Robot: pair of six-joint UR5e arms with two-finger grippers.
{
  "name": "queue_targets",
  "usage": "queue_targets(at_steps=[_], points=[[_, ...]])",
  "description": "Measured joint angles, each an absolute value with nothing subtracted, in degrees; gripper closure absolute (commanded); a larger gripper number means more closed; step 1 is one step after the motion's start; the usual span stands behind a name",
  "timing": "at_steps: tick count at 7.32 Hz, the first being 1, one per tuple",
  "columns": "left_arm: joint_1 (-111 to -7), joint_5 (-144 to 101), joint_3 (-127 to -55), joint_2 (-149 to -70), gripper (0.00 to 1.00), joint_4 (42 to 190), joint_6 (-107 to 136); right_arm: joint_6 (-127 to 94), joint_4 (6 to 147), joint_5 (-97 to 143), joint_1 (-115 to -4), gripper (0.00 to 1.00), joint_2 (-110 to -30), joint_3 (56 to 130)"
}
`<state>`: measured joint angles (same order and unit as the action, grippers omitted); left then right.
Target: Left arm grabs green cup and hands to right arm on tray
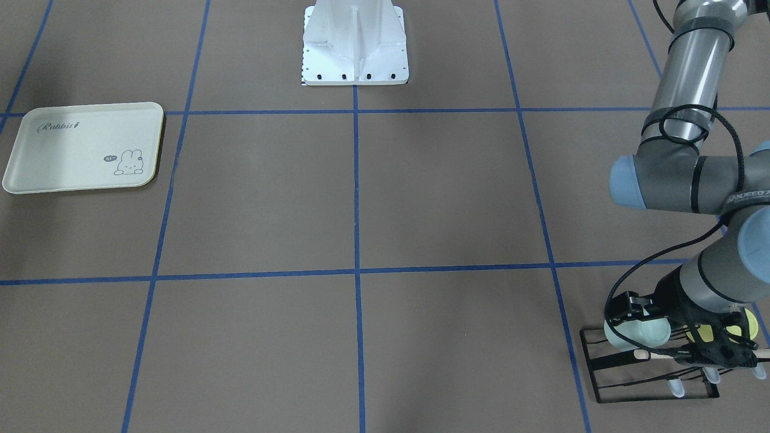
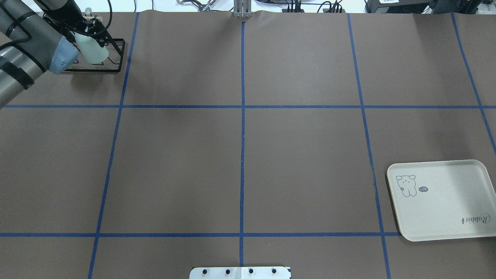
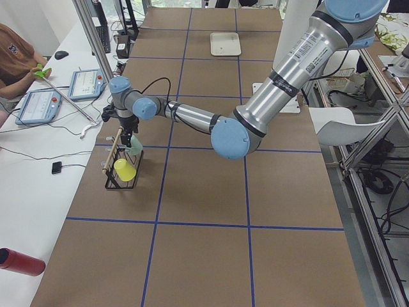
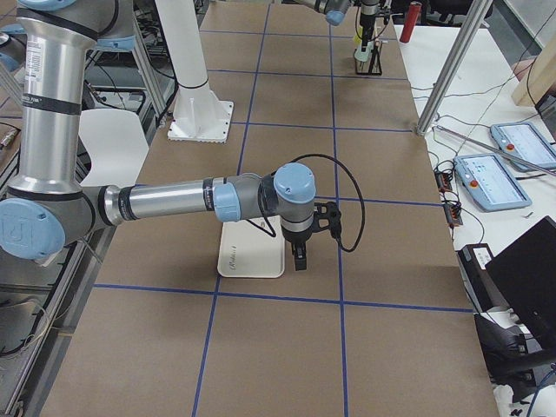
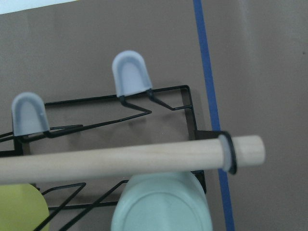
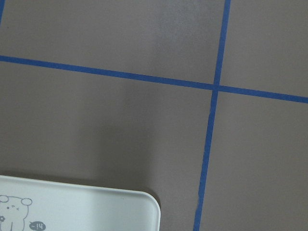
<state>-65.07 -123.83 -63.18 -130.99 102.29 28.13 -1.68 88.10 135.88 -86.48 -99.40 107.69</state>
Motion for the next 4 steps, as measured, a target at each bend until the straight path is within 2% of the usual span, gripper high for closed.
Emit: queue_targets(at_steps=[1,2,3,4], points=[[-65.05,-123.21,-62.00,-131.72,0.14,102.66,28.13,-1.67,88.06,135.88,-86.49,0.00,-99.40,107.63],[-65.06,-122.77,-61.43,-132.02,0.65,102.85,28.13,-1.67,88.02,135.88,-86.48,0.00,-99.40,107.60],[-65.09,-122.55,-61.15,-132.13,1.00,102.95,28.09,-1.67,87.99,135.90,-86.45,0.00,-99.39,107.58],[-65.11,-122.48,-61.09,-132.16,1.00,102.97,28.07,-1.69,87.98,135.95,-86.43,0.00,-99.36,107.59]])
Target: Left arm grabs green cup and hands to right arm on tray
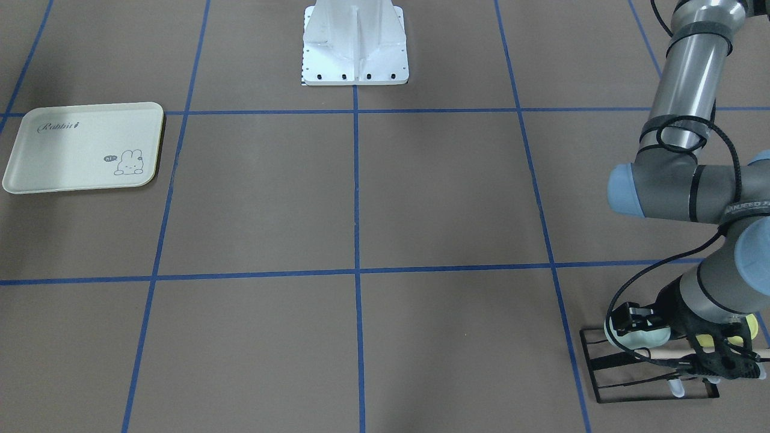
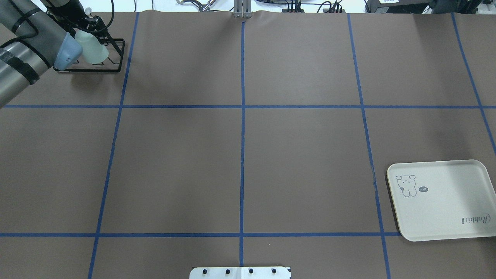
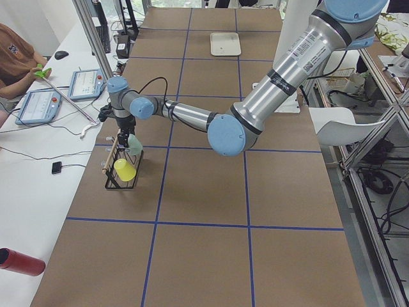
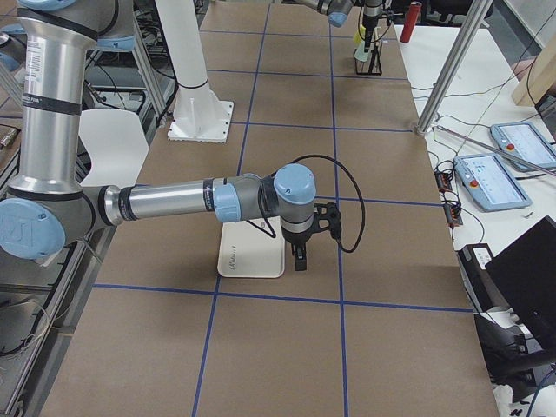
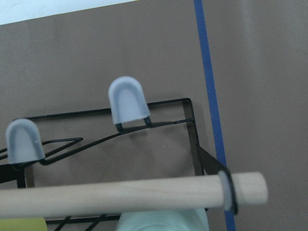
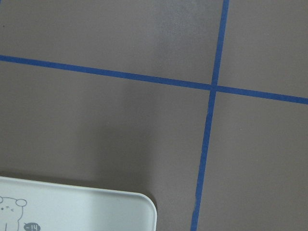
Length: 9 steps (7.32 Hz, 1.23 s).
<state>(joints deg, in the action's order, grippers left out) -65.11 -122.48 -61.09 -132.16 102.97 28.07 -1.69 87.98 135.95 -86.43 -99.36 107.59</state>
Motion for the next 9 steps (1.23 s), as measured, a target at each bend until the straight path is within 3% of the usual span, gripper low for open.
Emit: queue_targets(at_steps=[4,9], points=[[-67.66,-123.11,-66.08,-132.02,1.00,97.98,27.59,-1.76,87.99,136.14,-85.86,0.00,-98.94,107.62],[-70.47,-125.98,-87.02,-131.61,1.00,74.25,25.76,-1.72,87.41,135.70,-83.81,0.00,-98.47,107.31]])
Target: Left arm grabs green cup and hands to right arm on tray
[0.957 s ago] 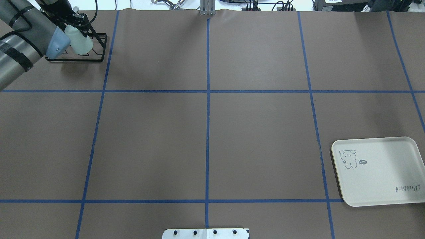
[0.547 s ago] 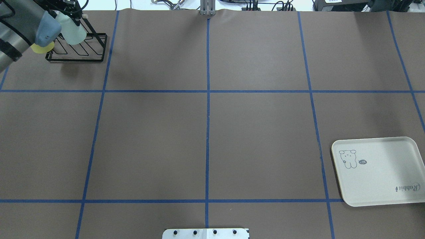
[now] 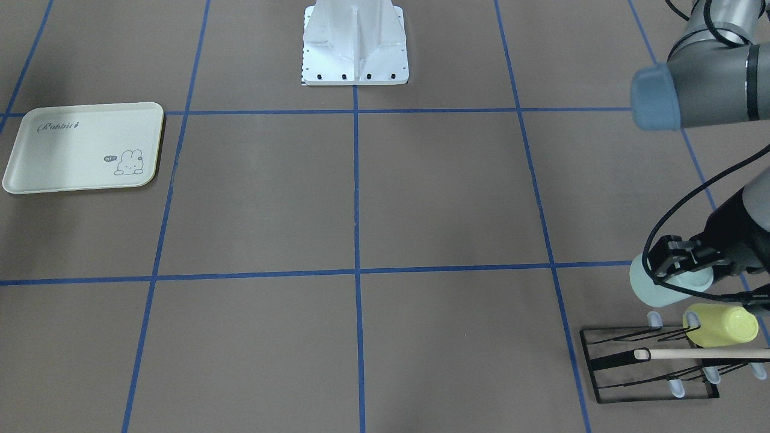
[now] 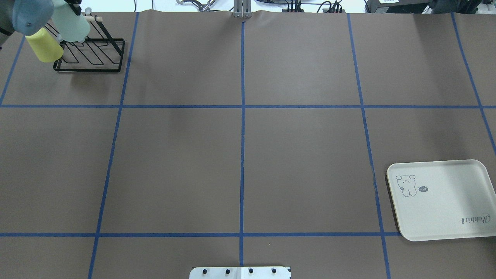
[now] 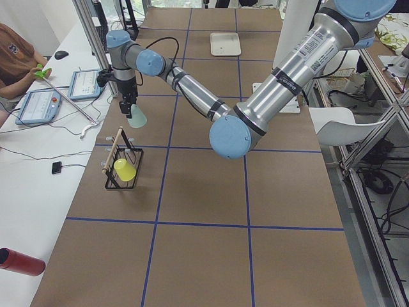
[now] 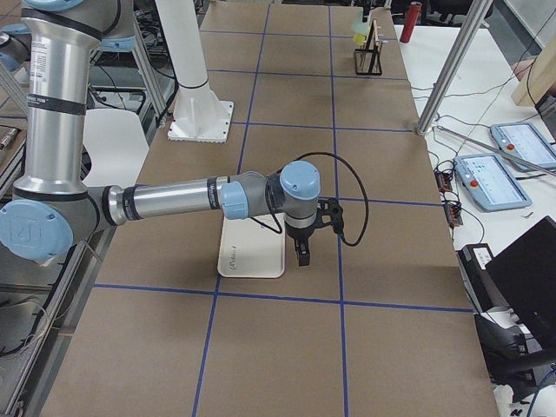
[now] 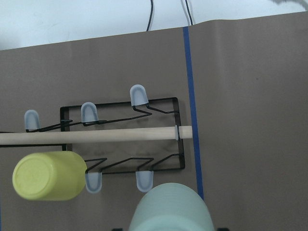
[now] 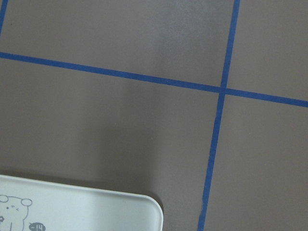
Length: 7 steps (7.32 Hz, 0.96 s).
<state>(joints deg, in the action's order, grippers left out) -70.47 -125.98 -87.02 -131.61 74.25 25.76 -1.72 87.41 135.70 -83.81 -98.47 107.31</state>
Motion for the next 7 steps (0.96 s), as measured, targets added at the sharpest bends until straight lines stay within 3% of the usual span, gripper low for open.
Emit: queue_targets(at_steps=[4,7], points=[[-64.32,-135.61,-99.71,-131.29,1.00,72.12,49.11,-6.05,81.06,140.92,-80.94,0.00,-95.90,105.22],[-54.06,-137.22,-102.45,-131.73,1.00,96.52,83.46,-20.35,80.09,149.47,-76.36,0.00,-88.44,104.79]])
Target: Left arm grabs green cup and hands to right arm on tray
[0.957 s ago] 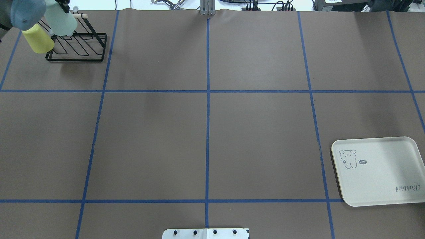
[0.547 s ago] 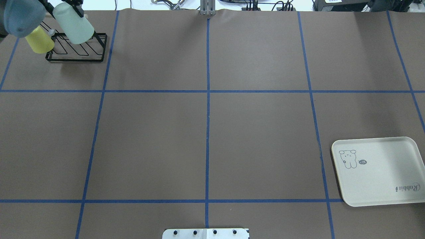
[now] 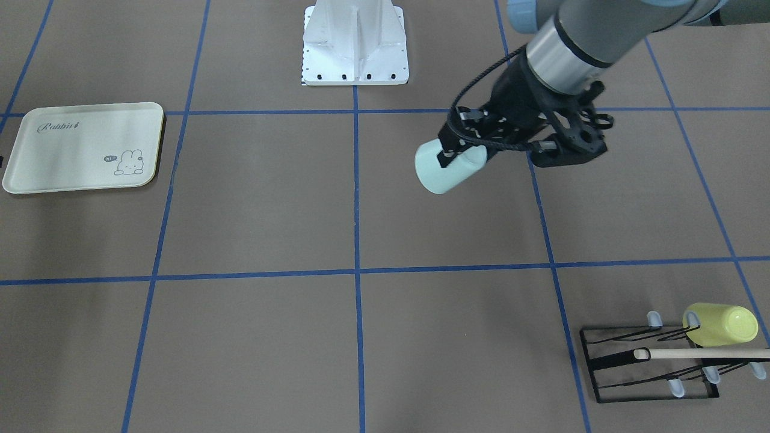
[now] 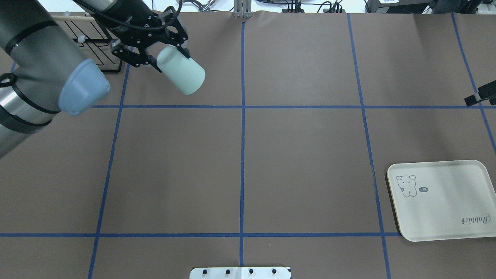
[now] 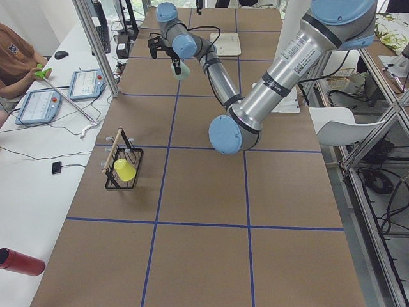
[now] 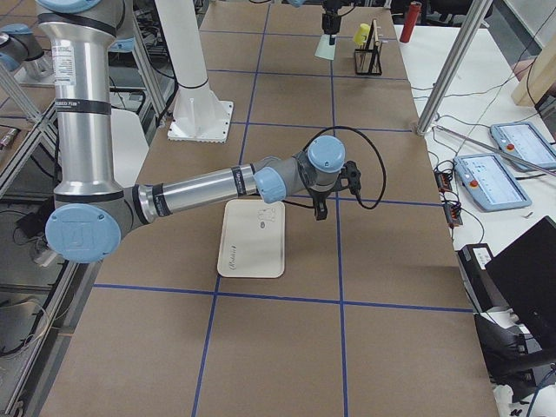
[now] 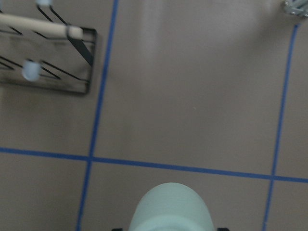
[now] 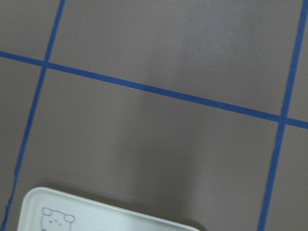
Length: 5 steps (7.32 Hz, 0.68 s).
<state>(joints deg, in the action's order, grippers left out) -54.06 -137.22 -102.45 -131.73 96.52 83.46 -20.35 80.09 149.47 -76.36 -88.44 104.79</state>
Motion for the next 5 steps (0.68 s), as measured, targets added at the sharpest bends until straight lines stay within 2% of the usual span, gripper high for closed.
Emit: queue_targets(at_steps=[3,5], points=[[-51.15,-136.31,-100.43,-131.82,1.00,120.10,106.04,-39.89,73.89,151.42,-70.22,0.00,-80.32,104.46],[-48.56,-129.16,-99.79,-131.70,1.00,131.88,115.24,-56.71,60.29,144.11,-63.31,0.00,-77.16,104.29]])
